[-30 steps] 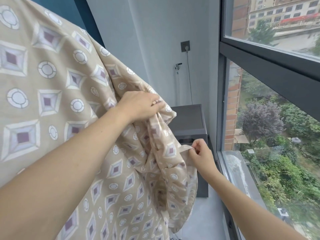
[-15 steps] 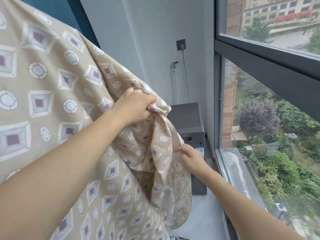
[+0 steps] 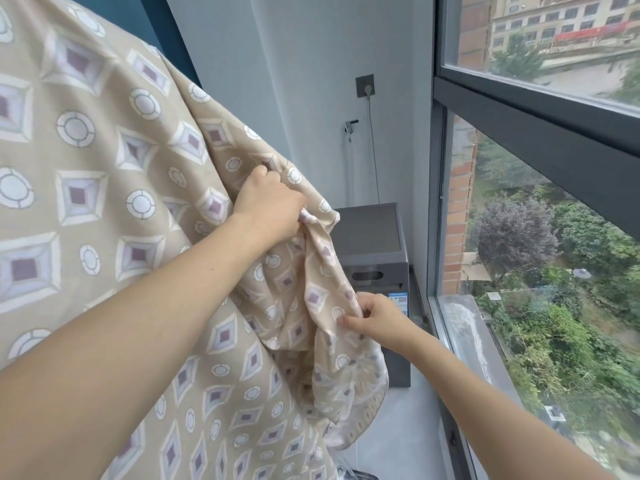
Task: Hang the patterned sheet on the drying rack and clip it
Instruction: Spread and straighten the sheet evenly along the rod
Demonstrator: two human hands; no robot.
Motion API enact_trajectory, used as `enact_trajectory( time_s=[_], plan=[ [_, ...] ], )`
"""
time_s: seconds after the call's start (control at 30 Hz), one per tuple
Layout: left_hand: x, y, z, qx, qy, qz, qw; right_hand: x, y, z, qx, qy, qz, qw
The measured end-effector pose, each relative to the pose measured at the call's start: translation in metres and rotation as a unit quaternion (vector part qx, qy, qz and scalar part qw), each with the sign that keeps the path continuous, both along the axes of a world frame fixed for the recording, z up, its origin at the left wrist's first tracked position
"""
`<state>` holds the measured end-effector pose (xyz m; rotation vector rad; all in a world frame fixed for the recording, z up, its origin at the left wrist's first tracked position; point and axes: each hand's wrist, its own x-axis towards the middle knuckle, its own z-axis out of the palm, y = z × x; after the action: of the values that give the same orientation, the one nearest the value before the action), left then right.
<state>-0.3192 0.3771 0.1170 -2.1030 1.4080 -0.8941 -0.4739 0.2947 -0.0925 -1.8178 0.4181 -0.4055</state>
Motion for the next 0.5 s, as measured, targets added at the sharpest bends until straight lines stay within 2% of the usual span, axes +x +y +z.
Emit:
enact_trajectory(
  time_s=[0.13,0.2,0.33,0.5],
  plan=[
    [0.006,0.001,0.001,-0.013,-0.031,0.03,0.999,-0.003,-0.006,-0.018,-0.059,0.098,0.046,0.992],
    [0.008,0.002,0.0,-0.015,-0.058,0.042,0.997,-0.006,-0.012,-0.028,-0.098,0.119,0.042,0.987],
    [0.02,0.003,-0.003,-0.041,-0.1,0.058,0.992,-0.014,-0.024,-0.03,-0.202,0.081,-0.048,0.975],
    [0.036,-0.005,-0.017,-0.056,-0.11,0.062,0.99,-0.021,-0.053,-0.025,-0.298,0.085,-0.212,0.927]
  ],
)
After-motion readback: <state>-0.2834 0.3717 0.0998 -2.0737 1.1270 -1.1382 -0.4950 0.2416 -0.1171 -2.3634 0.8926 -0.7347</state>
